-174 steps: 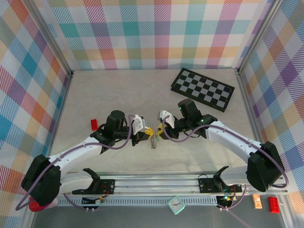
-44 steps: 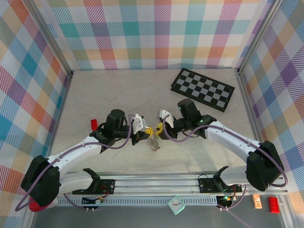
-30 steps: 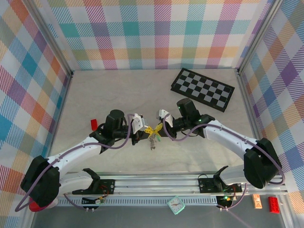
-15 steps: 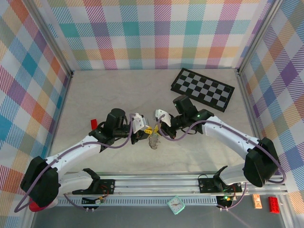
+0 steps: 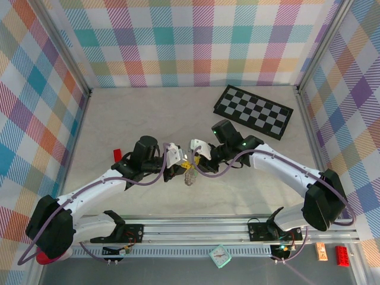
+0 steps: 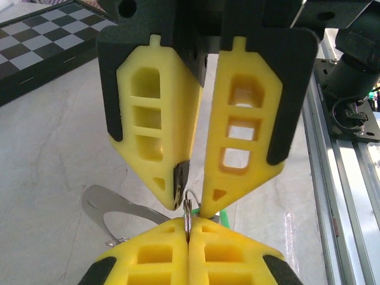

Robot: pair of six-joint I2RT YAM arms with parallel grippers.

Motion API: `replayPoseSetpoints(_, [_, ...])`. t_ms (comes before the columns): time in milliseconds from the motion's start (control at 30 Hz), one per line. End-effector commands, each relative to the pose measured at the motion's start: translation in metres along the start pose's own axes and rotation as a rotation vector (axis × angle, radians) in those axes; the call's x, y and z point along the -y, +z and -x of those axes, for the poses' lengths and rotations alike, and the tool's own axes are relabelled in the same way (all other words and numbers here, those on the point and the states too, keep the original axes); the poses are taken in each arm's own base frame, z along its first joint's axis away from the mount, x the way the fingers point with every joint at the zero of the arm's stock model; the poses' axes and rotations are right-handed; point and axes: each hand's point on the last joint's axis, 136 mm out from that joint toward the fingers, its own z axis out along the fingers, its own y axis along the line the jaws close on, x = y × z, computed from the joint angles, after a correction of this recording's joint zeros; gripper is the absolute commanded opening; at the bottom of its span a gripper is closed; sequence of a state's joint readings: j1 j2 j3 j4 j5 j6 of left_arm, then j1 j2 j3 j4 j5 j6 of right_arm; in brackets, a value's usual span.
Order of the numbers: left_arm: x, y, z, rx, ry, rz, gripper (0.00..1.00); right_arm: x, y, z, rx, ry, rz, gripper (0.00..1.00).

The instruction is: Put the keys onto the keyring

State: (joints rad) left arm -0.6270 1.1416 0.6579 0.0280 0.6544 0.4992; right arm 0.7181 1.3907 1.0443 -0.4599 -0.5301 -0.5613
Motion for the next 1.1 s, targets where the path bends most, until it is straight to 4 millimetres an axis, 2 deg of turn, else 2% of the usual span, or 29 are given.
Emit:
replayPoseSetpoints(0, [0.005, -0.003, 0.018, 0.069, 0.043, -0.021, 0.00, -0.007, -0.008, 0.004, 0.082, 0.053, 0.021, 0.25])
replayPoseSetpoints(100, [0.006, -0.004, 0.021, 0.096, 0.045, -0.020, 0.00, -0.007, -0.005, -0.004, 0.083, 0.078, 0.013, 0.25])
replayPoseSetpoints(267, [0.006, -0.004, 0.022, 0.107, 0.045, -0.021, 0.00, -0.005, 0.001, -0.005, 0.101, 0.094, 0.019, 0.22])
replayPoseSetpoints(433, [0.006, -0.004, 0.024, 0.122, 0.047, -0.019, 0.00, -0.002, 0.008, -0.006, 0.107, 0.102, 0.030, 0.11])
replayPoseSetpoints(600, [0.007, -0.005, 0.026, 0.137, 0.051, -0.015, 0.00, 0.001, 0.013, -0.008, 0.100, 0.110, 0.043, 0.04])
replayPoseSetpoints(1067, [0.007, -0.008, 0.026, 0.148, 0.061, 0.000, 0.00, -0.001, 0.012, -0.013, 0.092, 0.114, 0.032, 0.01])
